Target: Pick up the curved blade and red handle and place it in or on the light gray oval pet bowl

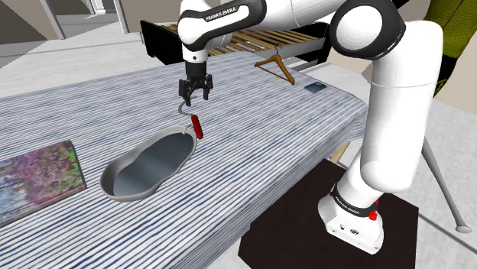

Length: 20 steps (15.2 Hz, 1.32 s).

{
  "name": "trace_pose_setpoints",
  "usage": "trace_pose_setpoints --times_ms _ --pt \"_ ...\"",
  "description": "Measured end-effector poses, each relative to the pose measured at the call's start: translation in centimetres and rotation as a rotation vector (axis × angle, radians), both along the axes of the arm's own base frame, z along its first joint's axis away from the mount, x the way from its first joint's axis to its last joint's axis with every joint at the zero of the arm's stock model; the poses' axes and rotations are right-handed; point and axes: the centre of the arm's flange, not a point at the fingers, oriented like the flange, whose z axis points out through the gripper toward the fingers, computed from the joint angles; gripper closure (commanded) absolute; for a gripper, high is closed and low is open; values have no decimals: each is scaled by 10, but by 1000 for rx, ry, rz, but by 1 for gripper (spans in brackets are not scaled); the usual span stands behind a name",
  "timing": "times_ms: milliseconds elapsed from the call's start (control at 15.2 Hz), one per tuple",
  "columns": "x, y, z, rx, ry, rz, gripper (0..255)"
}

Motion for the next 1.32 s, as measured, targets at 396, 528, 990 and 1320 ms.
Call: trace_pose_setpoints --times_ms 396,528,990,1320 --pt "34 12 -36 0 7 1 0" --pt "34 13 -46 0 7 1 0" --pt "32 16 -64 0 7 1 0" --pt "33 12 -62 -3 2 -3 255"
